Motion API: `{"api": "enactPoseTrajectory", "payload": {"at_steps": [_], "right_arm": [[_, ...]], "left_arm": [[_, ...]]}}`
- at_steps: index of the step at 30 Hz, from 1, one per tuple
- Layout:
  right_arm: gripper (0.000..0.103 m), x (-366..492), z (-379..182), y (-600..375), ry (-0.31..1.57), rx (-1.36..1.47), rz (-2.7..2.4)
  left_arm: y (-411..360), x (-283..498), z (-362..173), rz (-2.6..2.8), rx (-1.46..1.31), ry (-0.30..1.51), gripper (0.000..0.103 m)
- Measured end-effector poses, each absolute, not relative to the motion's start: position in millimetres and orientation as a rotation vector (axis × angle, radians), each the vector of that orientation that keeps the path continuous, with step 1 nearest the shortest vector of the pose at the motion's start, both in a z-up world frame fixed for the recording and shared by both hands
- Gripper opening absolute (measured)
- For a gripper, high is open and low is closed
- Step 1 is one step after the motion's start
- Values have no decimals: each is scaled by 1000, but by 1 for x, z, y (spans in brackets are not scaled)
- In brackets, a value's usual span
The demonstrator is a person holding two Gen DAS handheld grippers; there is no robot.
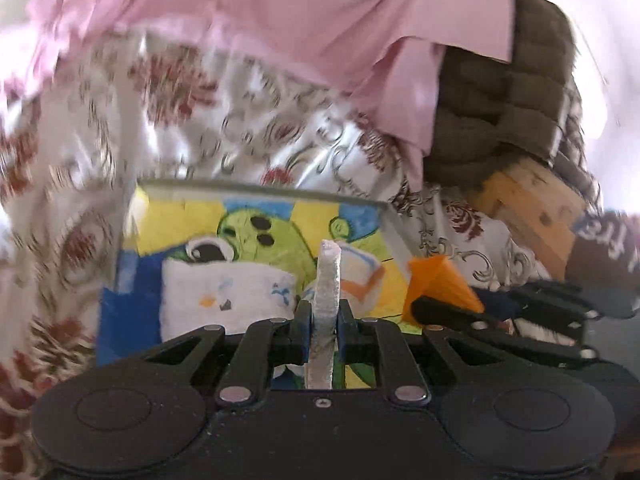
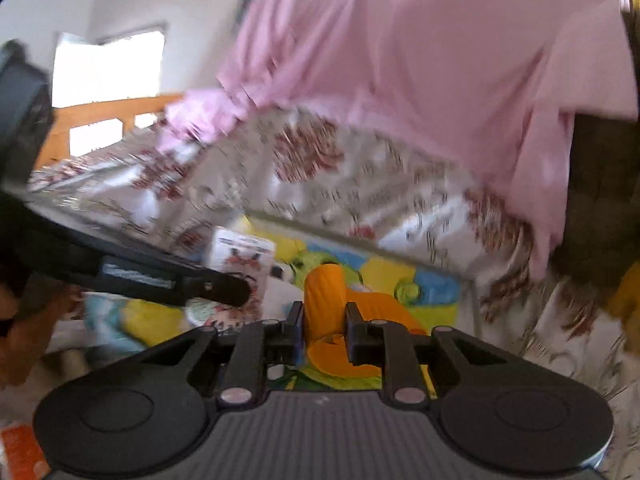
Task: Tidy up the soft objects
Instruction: 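Carry the orange piece and the card onto the tray and release both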
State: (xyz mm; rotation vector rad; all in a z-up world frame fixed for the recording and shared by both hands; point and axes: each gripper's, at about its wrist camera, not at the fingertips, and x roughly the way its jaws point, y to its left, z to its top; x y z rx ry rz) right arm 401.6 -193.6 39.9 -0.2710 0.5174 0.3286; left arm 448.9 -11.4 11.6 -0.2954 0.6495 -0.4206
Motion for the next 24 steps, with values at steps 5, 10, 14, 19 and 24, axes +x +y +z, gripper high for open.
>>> {"api": "enactPoseTrajectory", "payload": {"at_steps": [5, 10, 14, 19, 24], "right_arm": [[22, 438, 13, -199, 684, -188, 313], [28, 447, -7, -199, 771, -138, 319], [37, 444, -8, -195, 793, -119, 316], [49, 439, -2, -197, 787, -99, 312], [63, 431, 11, -202, 771, -61, 298]], "left_arm": [[-5, 470, -18, -410, -380, 732, 13], [10, 473, -32, -338, -458, 773, 24], [24, 472, -38, -273, -493, 806, 33], [24, 466, -35, -220, -457, 822, 57], [21, 450, -21, -173, -393, 781, 73]]}}
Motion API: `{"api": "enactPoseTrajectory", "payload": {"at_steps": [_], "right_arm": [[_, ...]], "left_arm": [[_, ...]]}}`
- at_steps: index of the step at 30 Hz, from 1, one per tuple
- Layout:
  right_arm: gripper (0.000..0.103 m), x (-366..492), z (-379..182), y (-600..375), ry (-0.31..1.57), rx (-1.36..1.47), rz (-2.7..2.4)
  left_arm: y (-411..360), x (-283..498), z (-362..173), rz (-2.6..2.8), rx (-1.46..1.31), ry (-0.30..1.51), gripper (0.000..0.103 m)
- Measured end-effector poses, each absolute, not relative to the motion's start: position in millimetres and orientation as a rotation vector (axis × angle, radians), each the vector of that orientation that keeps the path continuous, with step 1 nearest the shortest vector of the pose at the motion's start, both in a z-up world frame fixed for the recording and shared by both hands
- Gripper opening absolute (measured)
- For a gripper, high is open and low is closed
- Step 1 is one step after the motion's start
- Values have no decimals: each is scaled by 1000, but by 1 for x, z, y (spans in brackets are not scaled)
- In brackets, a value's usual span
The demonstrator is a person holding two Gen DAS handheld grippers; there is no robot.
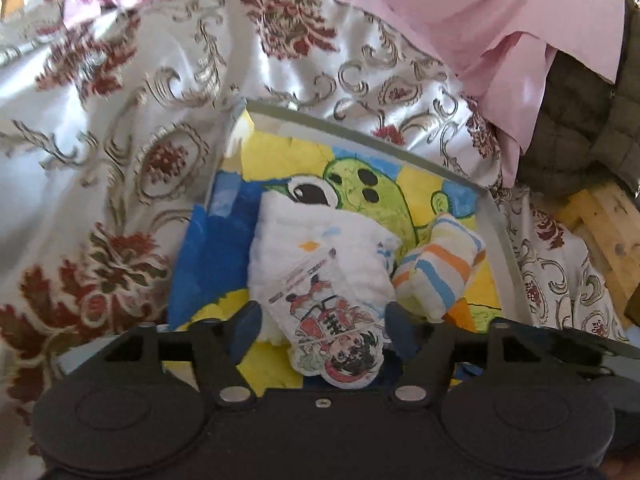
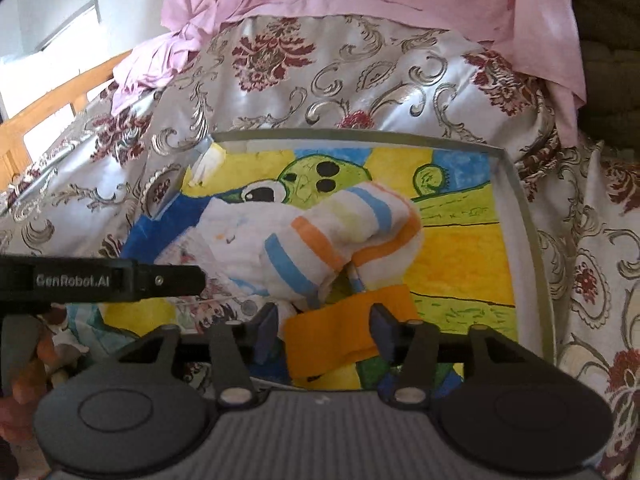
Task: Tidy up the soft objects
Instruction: 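Carry the orange piece and the card onto the tray and release both, then lift both open tools away from the tray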
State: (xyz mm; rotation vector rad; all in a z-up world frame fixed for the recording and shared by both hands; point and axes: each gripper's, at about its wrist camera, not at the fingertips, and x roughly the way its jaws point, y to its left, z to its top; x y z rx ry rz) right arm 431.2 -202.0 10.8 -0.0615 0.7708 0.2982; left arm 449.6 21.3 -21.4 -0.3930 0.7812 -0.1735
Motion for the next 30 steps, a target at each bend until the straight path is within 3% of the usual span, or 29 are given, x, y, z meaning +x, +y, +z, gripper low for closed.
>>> {"api": "enactPoseTrajectory", "payload": {"at_steps": [5, 7, 13, 21, 30], "right_arm": [[78, 404, 39, -215, 681, -10, 282], [89, 388, 52, -222, 625, 13, 284], [98, 335, 94, -230, 473, 13, 289], [103, 261, 131, -228, 349, 33, 283], [103, 185, 122, -222, 313, 35, 228]], "left_arm": [[21, 420, 4, -175, -368, 689, 84], [22, 402, 17, -194, -360, 623, 94], [21, 343, 60, -201, -309, 444, 101], [22, 255, 101, -161, -206, 274, 102], [27, 171, 101, -135, -177, 225, 102]]}}
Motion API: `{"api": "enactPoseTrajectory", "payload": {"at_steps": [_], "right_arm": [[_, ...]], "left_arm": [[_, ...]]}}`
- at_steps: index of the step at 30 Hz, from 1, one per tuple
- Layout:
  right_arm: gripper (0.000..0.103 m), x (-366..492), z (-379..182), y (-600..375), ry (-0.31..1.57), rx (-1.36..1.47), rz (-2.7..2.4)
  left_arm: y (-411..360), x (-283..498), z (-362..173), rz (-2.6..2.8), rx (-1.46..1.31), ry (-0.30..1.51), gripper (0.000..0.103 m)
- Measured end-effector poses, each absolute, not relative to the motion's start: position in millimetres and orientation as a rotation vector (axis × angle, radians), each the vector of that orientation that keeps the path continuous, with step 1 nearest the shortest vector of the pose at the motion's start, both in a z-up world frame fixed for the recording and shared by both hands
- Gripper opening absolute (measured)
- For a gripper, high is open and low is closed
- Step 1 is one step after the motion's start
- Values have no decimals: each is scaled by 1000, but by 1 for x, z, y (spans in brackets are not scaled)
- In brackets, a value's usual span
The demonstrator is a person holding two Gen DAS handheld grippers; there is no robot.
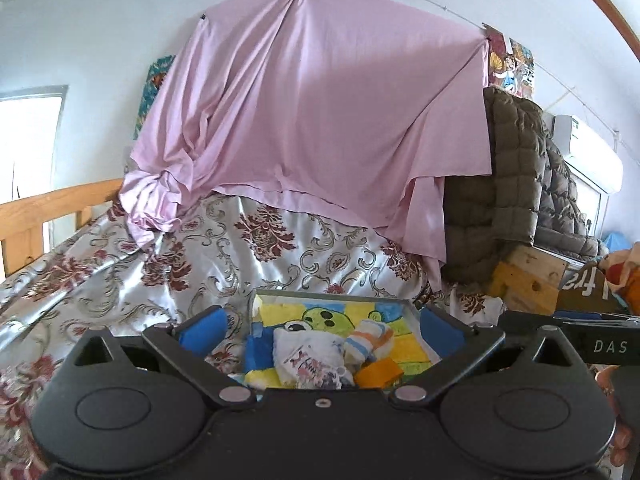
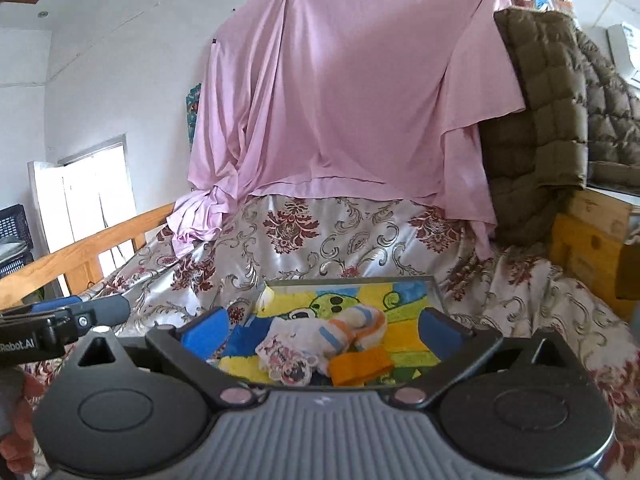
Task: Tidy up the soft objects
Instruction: 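Lift both open tools away from the tray, then move both open tools toward the beige cloth and white pads beside the tray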
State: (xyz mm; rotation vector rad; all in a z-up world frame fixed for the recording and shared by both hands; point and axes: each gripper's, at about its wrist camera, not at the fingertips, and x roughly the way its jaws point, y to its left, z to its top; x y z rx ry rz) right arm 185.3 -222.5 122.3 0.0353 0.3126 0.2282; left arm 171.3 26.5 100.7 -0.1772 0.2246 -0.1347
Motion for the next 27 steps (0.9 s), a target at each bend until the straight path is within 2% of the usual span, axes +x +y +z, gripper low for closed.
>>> {"api": "enactPoseTrajectory", "payload": {"at_steps": [12, 27], "right_arm": [[103, 116, 82, -219, 312, 48, 124], [103, 70, 23, -207, 381, -5, 102]], "left_arm": [[29, 106, 72, -96, -120, 247, 102], [47, 73, 18, -79, -16, 401, 102]]}}
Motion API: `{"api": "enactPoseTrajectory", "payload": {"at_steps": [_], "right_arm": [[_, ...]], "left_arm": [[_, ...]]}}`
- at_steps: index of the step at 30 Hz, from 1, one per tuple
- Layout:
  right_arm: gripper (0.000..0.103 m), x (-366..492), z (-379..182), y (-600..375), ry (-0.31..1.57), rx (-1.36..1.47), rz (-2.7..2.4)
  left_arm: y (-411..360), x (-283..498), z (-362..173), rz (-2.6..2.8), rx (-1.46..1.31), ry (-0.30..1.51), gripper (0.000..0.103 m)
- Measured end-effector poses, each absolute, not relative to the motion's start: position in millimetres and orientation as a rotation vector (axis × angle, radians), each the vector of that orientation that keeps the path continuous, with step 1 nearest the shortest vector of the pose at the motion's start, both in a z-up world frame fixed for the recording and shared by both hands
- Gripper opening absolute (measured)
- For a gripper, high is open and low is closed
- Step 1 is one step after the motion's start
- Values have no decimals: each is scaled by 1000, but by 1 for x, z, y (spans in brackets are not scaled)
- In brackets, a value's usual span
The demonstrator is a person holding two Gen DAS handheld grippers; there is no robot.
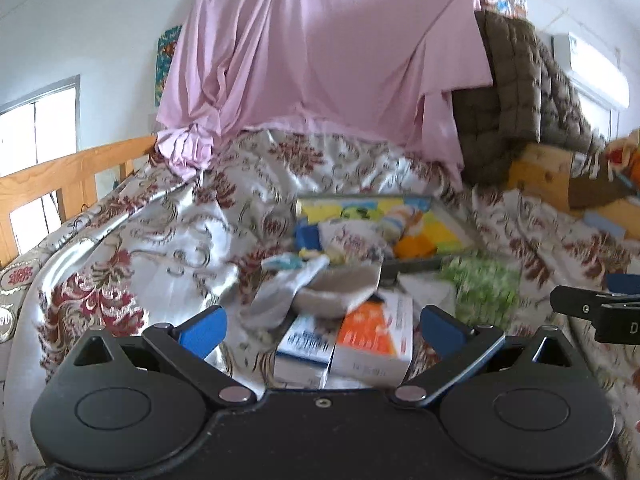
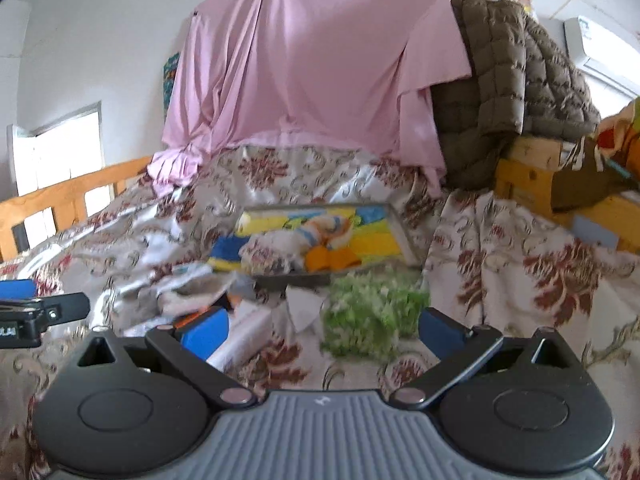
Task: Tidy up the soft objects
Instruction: 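Move both open tools toward the beige cloth and white pads beside the tray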
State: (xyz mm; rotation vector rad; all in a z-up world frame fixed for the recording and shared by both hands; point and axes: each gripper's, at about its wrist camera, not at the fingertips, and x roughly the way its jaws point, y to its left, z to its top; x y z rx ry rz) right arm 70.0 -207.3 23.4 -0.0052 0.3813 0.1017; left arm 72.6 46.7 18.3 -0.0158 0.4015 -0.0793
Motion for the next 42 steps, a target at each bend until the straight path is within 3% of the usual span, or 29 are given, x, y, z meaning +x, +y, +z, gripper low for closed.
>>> {"api": "enactPoseTrajectory", "payload": {"at_steps": [20, 42], "right_arm": [[103, 80, -9, -193, 521, -66, 175], [103, 125, -11, -187, 512, -128, 270]], "left_arm": [[38, 85, -9, -84, 105, 510, 102], [40, 152, -10, -153, 290, 529, 102]]}}
